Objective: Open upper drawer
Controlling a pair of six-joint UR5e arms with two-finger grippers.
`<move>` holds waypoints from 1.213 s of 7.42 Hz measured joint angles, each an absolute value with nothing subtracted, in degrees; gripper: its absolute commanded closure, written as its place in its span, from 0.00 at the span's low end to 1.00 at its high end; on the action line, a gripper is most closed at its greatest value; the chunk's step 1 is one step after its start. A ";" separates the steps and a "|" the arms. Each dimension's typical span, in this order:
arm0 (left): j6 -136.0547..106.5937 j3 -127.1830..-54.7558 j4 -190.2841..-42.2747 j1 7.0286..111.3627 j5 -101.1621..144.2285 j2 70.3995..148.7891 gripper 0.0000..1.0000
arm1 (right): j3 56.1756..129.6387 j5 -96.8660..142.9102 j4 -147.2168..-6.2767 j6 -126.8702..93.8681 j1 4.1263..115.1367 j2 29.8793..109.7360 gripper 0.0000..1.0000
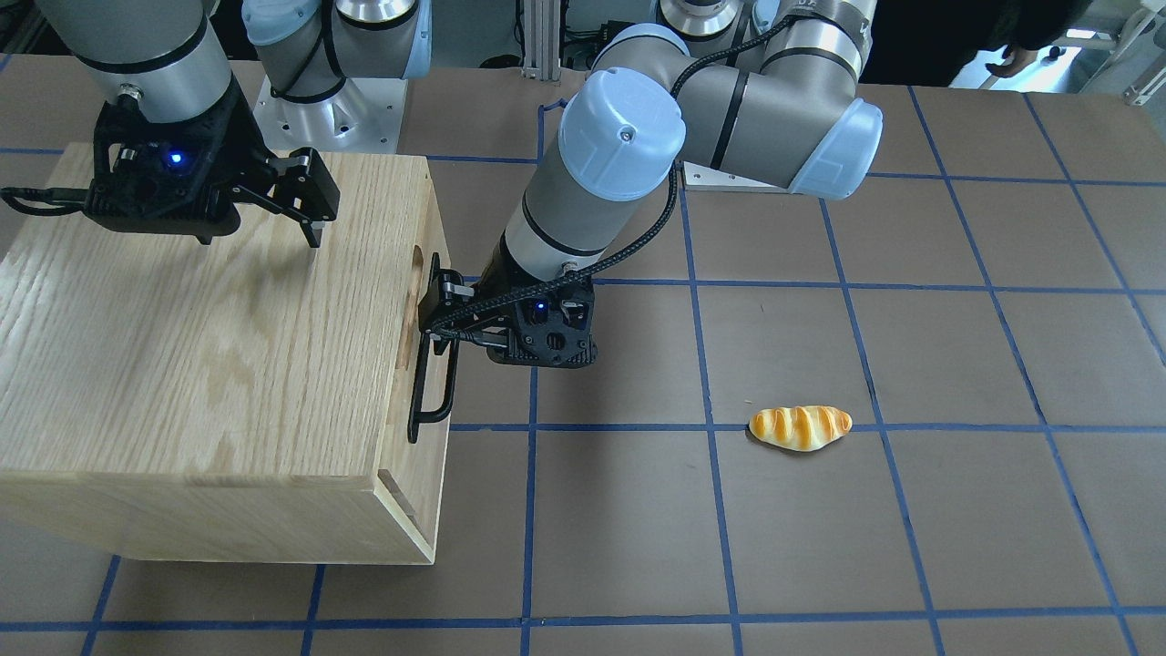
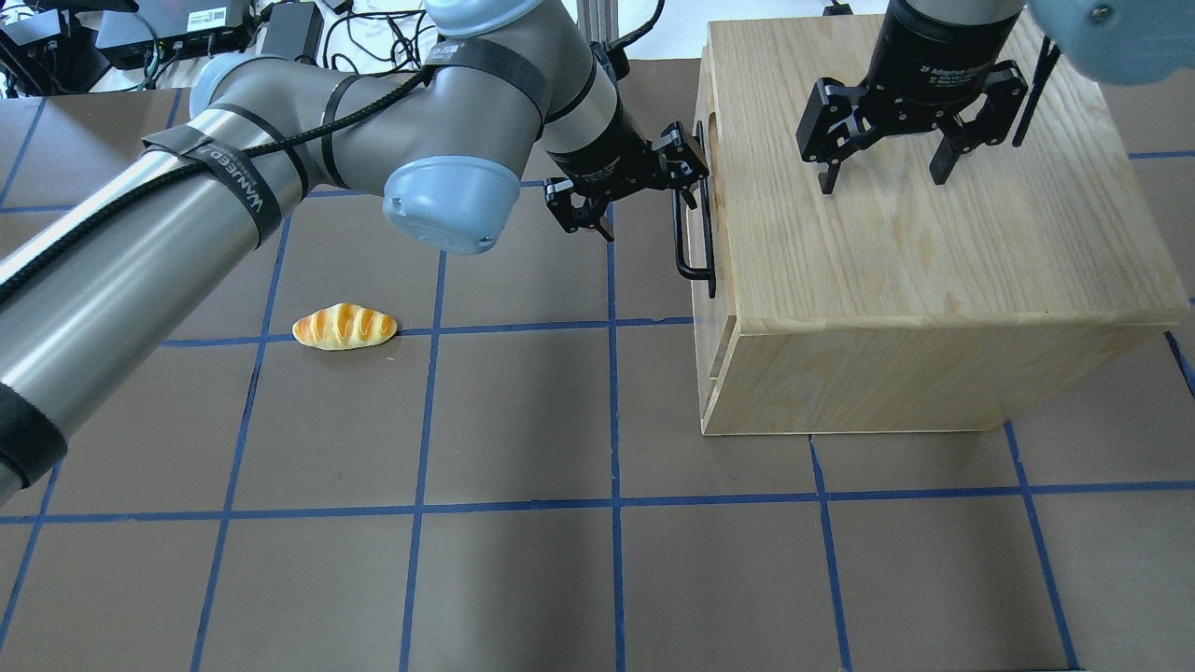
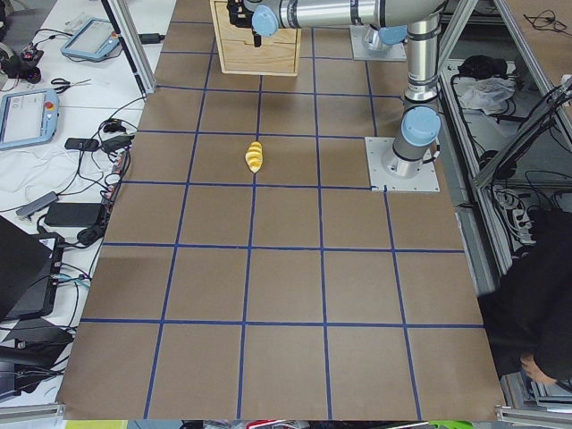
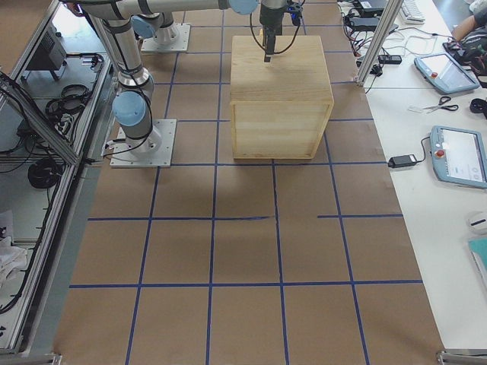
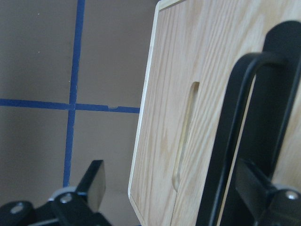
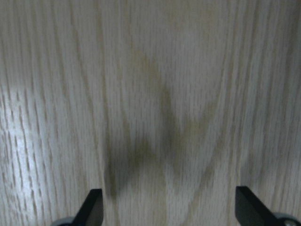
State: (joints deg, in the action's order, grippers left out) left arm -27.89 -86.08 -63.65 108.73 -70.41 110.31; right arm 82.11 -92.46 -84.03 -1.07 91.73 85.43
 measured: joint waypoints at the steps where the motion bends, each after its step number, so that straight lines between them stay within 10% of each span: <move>1: -27.44 -86.14 -63.69 108.72 -70.41 110.29 0.00 | 82.12 -92.46 -84.02 -1.07 91.72 85.43 0.00; 9: -23.34 -86.53 -64.25 108.72 -72.79 110.18 0.00 | 82.10 -92.46 -84.02 -1.12 91.71 85.43 0.00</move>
